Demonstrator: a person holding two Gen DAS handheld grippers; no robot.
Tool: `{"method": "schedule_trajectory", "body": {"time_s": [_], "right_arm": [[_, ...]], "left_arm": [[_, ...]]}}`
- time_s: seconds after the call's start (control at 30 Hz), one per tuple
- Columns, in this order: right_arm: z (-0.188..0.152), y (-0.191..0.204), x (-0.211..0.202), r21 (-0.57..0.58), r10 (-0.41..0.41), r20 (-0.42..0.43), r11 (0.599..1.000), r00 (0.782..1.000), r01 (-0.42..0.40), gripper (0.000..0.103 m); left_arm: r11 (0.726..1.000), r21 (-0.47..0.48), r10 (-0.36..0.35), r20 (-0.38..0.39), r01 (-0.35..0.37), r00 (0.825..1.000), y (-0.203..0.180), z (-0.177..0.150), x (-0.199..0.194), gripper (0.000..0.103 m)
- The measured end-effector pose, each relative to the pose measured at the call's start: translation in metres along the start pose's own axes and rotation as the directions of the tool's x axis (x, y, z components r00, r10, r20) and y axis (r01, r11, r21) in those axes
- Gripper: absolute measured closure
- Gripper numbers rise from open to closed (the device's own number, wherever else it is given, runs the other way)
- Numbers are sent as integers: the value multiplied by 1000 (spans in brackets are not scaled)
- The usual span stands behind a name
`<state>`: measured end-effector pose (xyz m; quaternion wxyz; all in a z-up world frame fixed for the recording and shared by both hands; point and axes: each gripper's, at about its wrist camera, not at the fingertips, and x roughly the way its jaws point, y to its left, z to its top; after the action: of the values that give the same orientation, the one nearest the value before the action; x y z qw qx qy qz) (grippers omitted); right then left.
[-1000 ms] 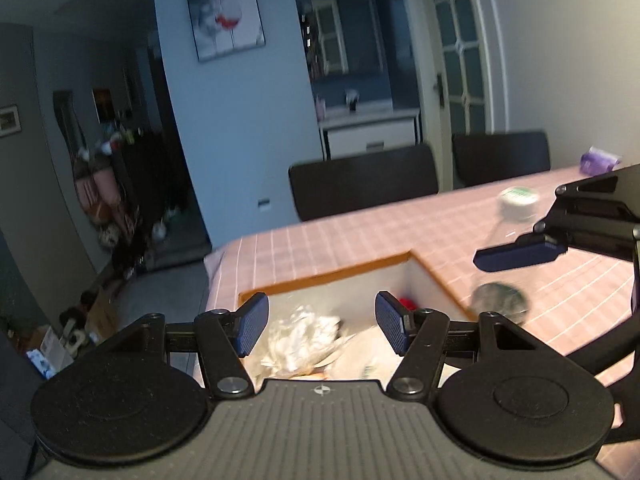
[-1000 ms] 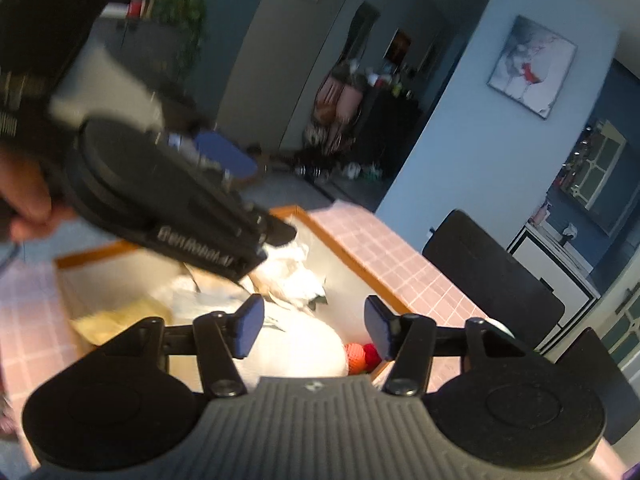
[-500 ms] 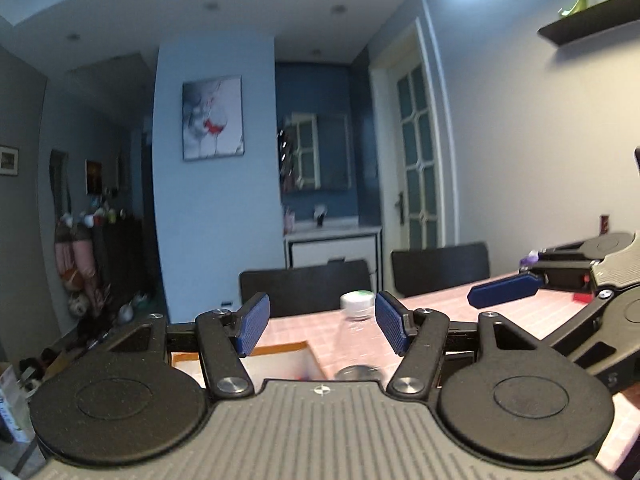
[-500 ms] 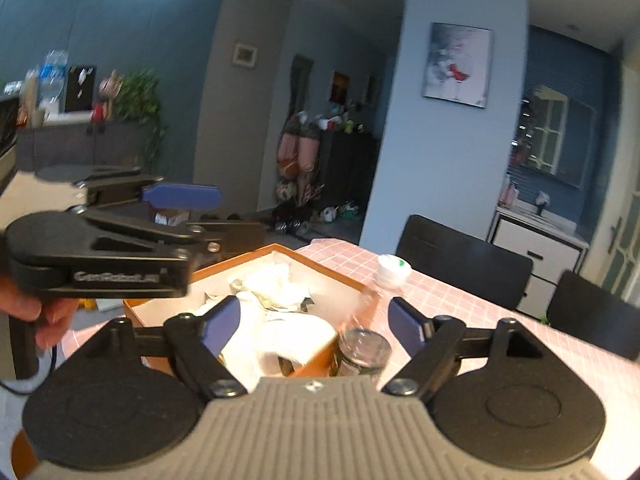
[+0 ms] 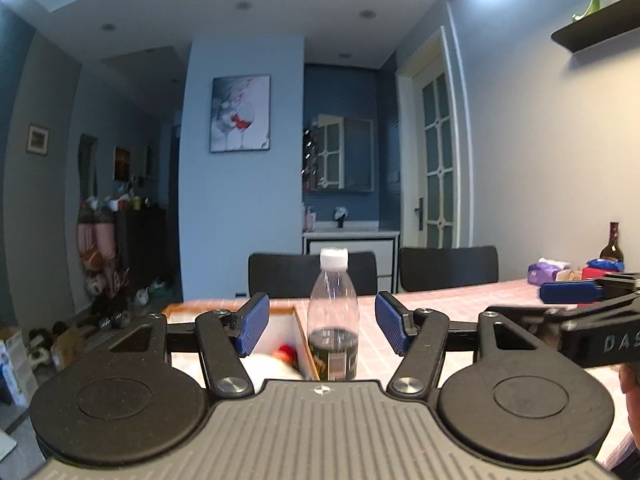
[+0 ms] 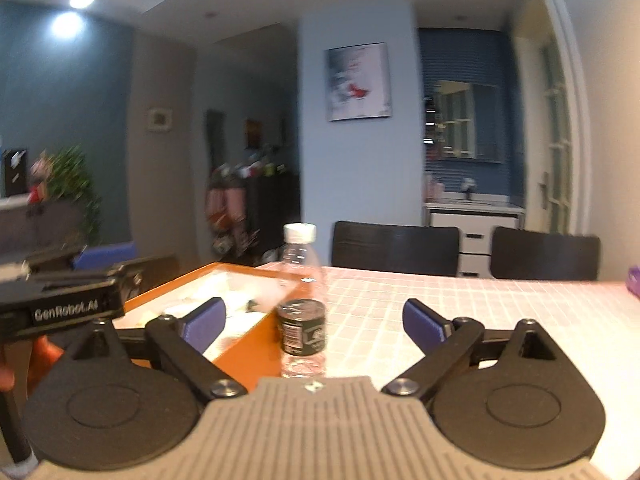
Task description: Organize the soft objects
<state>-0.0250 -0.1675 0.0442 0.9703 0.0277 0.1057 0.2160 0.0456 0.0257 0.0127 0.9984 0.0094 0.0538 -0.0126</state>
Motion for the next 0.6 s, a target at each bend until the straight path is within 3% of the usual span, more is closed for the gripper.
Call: {"method": "schedule_trajectory", "body": {"time_s": [0.27, 0.5, 0.6], "right_arm": [[-26, -2, 15, 38, -16, -29, 999, 999, 17, 3], [-52, -13, 33, 67, -43, -111, 996, 993, 51, 3], [-57, -15, 42, 61, -68, -140, 995, 988, 77, 3]], "left_arm": [[999, -38, 33, -83, -36, 996, -4, -29, -2, 31], [987, 20, 158, -112, -157, 981, -6, -39, -6, 9], [981, 12, 193, -138, -193, 971, -3, -44, -3, 9]]}}
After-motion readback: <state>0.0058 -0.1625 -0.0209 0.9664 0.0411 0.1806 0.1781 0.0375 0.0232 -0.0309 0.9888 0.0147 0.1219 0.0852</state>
